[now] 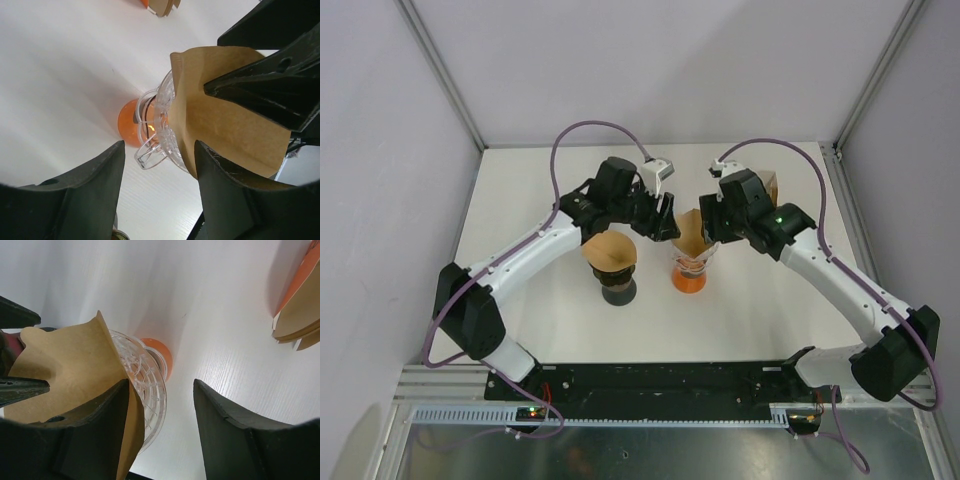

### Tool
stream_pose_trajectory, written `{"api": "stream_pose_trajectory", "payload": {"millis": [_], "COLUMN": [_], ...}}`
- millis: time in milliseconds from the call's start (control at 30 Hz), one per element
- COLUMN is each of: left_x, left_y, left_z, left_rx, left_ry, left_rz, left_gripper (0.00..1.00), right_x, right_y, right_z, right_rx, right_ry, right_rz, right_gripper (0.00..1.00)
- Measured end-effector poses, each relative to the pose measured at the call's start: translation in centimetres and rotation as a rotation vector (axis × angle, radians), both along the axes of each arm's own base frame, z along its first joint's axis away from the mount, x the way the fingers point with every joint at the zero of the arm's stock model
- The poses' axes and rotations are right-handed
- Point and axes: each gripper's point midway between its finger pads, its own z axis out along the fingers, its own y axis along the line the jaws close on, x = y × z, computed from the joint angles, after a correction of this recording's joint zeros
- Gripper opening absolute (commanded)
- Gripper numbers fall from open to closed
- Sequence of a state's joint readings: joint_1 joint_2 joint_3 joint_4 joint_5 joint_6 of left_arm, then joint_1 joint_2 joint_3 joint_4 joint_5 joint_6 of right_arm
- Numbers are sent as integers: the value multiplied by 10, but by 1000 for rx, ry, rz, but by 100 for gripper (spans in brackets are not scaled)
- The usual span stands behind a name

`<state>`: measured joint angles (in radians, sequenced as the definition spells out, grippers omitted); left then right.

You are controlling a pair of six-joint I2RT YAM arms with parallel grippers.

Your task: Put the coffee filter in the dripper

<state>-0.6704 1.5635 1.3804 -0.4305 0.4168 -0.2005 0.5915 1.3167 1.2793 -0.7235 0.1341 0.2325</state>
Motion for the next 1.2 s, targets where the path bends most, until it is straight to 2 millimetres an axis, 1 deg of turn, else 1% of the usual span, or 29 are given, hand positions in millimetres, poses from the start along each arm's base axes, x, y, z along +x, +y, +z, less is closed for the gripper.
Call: {"api": "stream_pose_trajectory", "payload": {"millis": [167, 400, 467, 900, 1033, 1200], "left_x": [-2, -2, -2, 5, 9, 9], "left_y": [3, 3, 4, 7, 10, 10], "left_z": [-9, -11, -11, -13, -14, -14], "left_rx": [16, 25, 25, 49, 68, 73], "left_ry": [12, 4, 3, -24, -47, -58], "left_rz": [2, -4, -4, 16, 27, 22], "left_gripper": [62, 62, 62, 63, 64, 67], "right_x": [1, 1, 1, 5, 6, 5], "right_y": [1, -2, -3, 0, 0, 4], "right_z": [-6, -26, -30, -28, -28, -26], "right_rx": [-1, 0, 4, 26, 28, 45], "right_ry": [0, 26, 32, 15, 16, 17], "right_rz": [6, 8, 9, 28, 28, 43], "right_gripper": [59, 59, 59, 60, 60, 61]}}
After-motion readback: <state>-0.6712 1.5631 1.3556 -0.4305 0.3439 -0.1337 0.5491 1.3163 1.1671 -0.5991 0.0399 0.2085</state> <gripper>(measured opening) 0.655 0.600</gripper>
